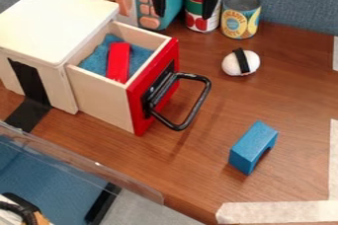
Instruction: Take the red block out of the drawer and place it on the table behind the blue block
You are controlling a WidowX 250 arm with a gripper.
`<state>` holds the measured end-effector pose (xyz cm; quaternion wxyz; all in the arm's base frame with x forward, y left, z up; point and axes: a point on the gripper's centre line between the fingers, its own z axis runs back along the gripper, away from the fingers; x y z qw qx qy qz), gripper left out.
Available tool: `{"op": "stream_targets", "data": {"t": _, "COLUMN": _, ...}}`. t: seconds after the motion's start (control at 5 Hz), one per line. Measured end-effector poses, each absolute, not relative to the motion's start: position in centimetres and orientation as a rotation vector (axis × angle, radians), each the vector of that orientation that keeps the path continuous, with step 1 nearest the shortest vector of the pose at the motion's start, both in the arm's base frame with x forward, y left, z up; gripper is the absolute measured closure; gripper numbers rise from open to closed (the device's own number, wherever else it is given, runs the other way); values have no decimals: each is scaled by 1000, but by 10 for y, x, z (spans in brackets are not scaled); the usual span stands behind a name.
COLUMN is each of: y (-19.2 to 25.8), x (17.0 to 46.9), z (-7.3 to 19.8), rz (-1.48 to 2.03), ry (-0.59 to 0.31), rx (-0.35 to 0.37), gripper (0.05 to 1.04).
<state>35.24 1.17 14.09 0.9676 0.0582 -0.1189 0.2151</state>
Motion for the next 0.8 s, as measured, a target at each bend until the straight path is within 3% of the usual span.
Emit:
{"op": "stream_targets", "data": {"t": 0.4, "y": 21, "x": 336, "z": 125, "rz": 449, "ry": -192, "rx": 113, "gripper": 83}}
{"op": "stream_targets", "data": {"t": 0.8, "y": 52, "x": 309, "z": 142, "rz": 476, "ry": -192, "rx": 36, "gripper": 83}}
